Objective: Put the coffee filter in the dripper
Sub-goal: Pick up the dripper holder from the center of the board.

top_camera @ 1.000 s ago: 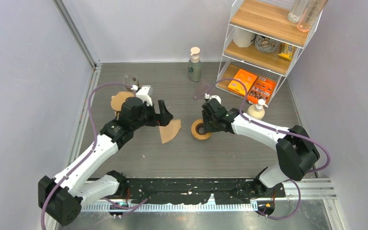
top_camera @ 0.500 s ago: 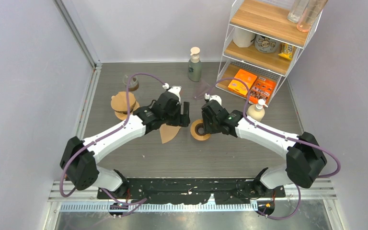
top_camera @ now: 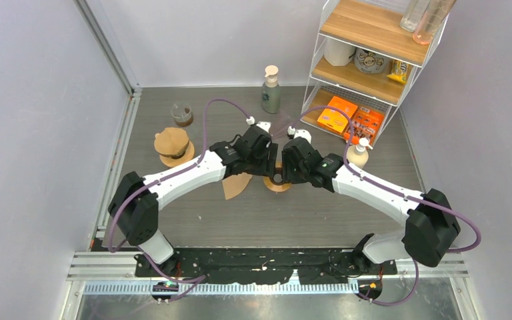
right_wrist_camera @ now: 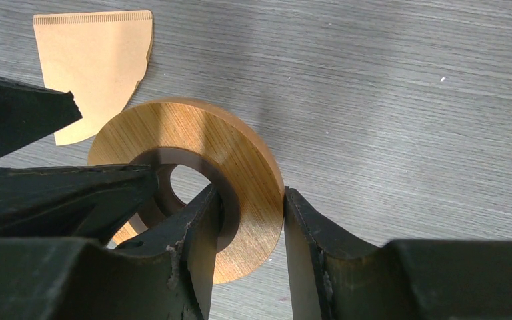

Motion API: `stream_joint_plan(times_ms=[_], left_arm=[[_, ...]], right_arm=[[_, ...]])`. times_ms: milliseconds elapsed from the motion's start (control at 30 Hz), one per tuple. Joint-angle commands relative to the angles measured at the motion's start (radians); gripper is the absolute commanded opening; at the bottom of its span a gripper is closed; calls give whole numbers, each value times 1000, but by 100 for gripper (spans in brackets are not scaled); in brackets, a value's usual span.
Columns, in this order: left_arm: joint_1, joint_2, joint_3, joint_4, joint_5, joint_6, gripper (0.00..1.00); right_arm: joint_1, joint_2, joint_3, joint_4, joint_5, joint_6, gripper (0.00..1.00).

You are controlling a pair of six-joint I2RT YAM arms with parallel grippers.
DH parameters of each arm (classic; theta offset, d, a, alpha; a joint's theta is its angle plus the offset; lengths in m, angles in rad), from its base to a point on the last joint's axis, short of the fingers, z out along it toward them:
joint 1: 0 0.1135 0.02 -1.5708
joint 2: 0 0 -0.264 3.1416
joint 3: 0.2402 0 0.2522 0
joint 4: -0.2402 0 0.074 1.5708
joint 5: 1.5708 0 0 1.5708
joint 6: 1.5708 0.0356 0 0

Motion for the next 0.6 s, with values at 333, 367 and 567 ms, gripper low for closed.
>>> stream_joint_plan(times_ms=[333,367,567], left_arm=[[-52,78,117,-115,-101,16,50],[-53,78,117,-113,-94,19,47],[-55,83,136,-129,-94,23,18]], right_arm=[[1,-21,64,38,-10,18,17],[2,-21,66,39,-11,15,17],[2,-20,70,40,-8,7,18]])
